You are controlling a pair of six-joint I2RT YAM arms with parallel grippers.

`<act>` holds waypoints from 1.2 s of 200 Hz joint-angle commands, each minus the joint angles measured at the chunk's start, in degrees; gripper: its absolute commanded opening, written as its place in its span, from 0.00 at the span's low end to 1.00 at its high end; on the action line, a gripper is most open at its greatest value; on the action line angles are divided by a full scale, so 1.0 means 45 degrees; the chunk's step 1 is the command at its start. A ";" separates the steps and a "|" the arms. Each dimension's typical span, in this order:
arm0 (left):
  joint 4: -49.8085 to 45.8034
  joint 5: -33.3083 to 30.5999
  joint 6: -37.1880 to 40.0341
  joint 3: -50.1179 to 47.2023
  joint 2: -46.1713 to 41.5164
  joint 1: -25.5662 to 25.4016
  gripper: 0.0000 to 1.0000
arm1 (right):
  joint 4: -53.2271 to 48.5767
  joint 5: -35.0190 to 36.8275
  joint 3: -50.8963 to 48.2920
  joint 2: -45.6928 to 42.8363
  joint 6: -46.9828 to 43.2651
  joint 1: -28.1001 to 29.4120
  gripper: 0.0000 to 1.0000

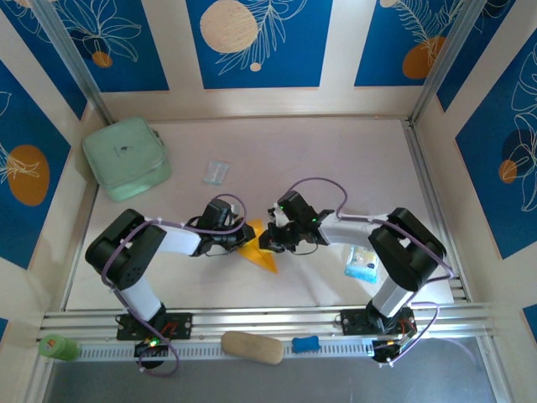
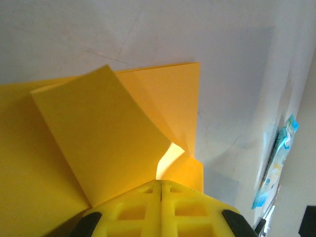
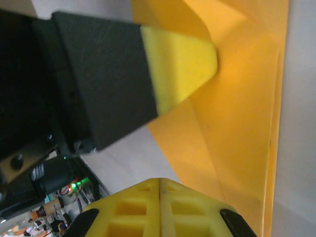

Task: Fold a paper plane with a square sheet of paper (pick it up from the middle)
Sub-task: Perform the fourth fold on the wing at the bottom-center of the table.

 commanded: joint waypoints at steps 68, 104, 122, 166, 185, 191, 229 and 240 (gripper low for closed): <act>-0.0918 0.0579 0.1473 0.0333 -0.1405 0.0093 0.09 | 0.0191 0.0429 -0.2091 0.0870 0.0423 0.0253 0.01; -0.2157 0.0896 0.1708 0.0262 -0.2055 -0.0183 0.05 | -0.0086 0.0410 -0.1648 0.0893 0.0297 0.0212 0.00; -0.2278 0.1153 0.1630 0.0016 -0.1738 -0.0271 0.03 | -0.0105 0.0390 -0.1538 0.0882 0.0316 0.0189 0.00; -0.1290 0.2028 0.1390 0.0249 -0.0226 -0.0340 0.03 | -0.0115 0.0371 -0.1704 0.0949 0.0332 0.0189 0.00; -0.2887 0.0793 0.1668 0.0368 -0.0278 -0.0202 0.01 | -0.0115 0.0363 -0.1898 0.1006 0.0333 0.0189 0.00; -0.3362 0.0500 0.1820 0.0432 -0.0315 -0.0099 0.01 | -0.0142 0.0380 -0.1919 0.1034 0.0333 0.0189 0.00; -0.3700 0.0051 0.2359 0.0723 -0.0185 0.0693 0.01 | -0.0259 0.0390 -0.2085 0.0997 0.0257 0.0262 0.00; -0.3582 0.0117 0.2495 0.0871 -0.0077 0.0947 0.01 | -0.0310 0.0409 -0.2087 0.0932 0.0229 0.0268 0.00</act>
